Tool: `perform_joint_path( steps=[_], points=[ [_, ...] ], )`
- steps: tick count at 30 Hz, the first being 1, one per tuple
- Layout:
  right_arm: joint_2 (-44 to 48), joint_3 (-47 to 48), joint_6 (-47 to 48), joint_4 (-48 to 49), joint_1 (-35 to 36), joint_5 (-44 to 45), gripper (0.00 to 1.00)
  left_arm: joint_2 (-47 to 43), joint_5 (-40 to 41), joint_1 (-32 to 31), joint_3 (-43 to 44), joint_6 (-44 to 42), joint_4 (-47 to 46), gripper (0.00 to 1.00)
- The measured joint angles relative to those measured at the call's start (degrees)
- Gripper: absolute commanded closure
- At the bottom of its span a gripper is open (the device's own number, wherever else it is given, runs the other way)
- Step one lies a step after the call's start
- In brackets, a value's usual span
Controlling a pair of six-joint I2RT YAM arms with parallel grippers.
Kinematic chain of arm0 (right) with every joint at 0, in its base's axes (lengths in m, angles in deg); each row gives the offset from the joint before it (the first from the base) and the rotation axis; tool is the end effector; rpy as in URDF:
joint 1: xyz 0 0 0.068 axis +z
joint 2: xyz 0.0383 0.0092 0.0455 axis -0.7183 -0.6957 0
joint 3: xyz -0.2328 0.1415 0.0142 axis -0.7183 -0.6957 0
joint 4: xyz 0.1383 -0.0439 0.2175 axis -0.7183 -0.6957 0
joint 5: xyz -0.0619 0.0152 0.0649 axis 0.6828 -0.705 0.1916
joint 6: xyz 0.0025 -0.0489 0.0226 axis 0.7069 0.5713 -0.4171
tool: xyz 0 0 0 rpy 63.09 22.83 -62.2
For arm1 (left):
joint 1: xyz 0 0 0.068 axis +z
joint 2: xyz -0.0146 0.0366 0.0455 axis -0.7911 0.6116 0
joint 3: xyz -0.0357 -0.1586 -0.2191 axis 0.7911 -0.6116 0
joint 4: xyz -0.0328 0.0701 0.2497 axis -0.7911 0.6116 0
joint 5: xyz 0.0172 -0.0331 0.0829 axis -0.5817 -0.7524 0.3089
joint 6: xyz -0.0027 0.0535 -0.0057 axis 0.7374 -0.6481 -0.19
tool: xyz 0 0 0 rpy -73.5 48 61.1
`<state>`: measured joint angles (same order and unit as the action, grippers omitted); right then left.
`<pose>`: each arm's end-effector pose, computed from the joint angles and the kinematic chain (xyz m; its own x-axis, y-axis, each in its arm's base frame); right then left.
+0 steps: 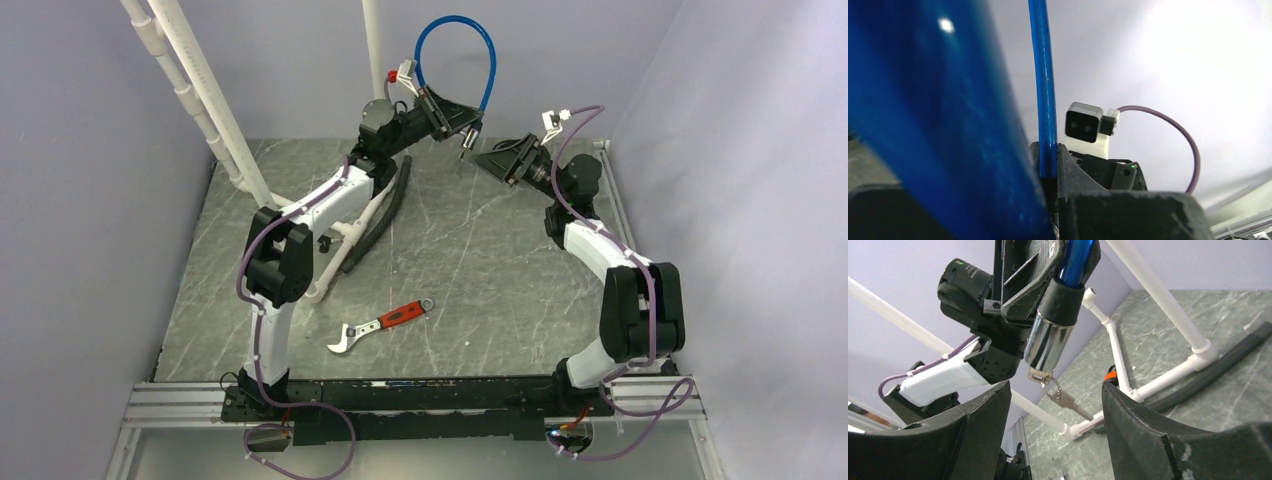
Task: Lock with the key
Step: Lock the lock.
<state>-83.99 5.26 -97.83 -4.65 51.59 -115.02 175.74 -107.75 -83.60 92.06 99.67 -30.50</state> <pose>0.3327 0.0606 0.3238 -0.5388 0.5061 -0.6734 -0.6536 0.2531 0.7132 0.4200 -0.2757 0.3692 -0.6917 -0.5313 -0.4892 0.5638 0.0260 -0.8255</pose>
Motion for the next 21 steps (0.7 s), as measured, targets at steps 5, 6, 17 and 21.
perform_joint_path(
  steps=[5, 6, 17, 21],
  points=[
    [-3.26, 2.05, -2.32, 4.48, 1.55, -0.94, 0.36, 0.0, 0.17, 0.0, -0.35, 2.08, -1.53, 1.0],
    [-3.67, 2.14, -2.86, 5.31, 1.9, -1.03, 0.38, 0.0, 0.15, 0.0, -0.52, 2.38, -1.68, 1.0],
    [-7.58, 4.44, -8.0, 10.64, 3.04, -3.17, 0.72, 0.0, -0.63, 0.0, -2.05, 2.8, -2.78, 1.0],
    [-8.13, 4.44, -9.01, 10.69, 2.97, -4.5, 0.79, -0.02, -0.85, 0.0, -2.32, 2.51, -2.86, 1.0]
  ],
)
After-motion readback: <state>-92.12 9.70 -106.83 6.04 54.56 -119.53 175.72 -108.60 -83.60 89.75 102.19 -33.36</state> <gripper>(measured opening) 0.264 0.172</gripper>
